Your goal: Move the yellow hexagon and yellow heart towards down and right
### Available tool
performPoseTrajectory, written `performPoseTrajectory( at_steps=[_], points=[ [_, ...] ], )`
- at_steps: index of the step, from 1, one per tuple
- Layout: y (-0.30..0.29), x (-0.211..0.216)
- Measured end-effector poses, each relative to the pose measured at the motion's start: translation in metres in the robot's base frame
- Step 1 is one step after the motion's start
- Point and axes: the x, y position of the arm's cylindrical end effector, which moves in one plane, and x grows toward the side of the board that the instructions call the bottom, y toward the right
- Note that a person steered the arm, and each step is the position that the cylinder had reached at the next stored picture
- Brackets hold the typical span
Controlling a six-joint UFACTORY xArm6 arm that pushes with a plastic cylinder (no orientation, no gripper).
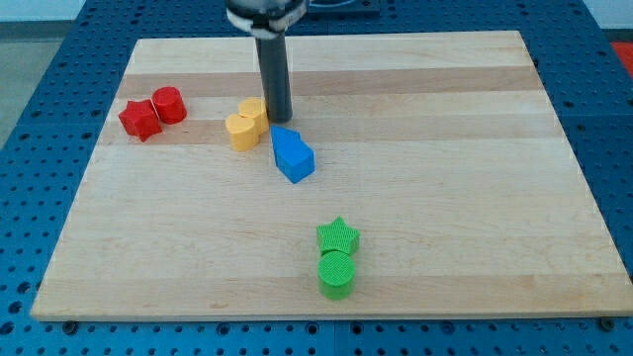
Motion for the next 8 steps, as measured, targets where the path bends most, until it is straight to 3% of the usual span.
performPoseTrajectory(
  at_steps=[1, 2, 3, 4, 5, 6, 8],
  points=[
    [-0.003, 0.05],
    [0.0, 0.055],
    [0.027, 0.02],
    [0.04, -0.06],
    [-0.001, -0.108],
    [-0.07, -0.072],
    [-0.072, -0.032]
  ],
)
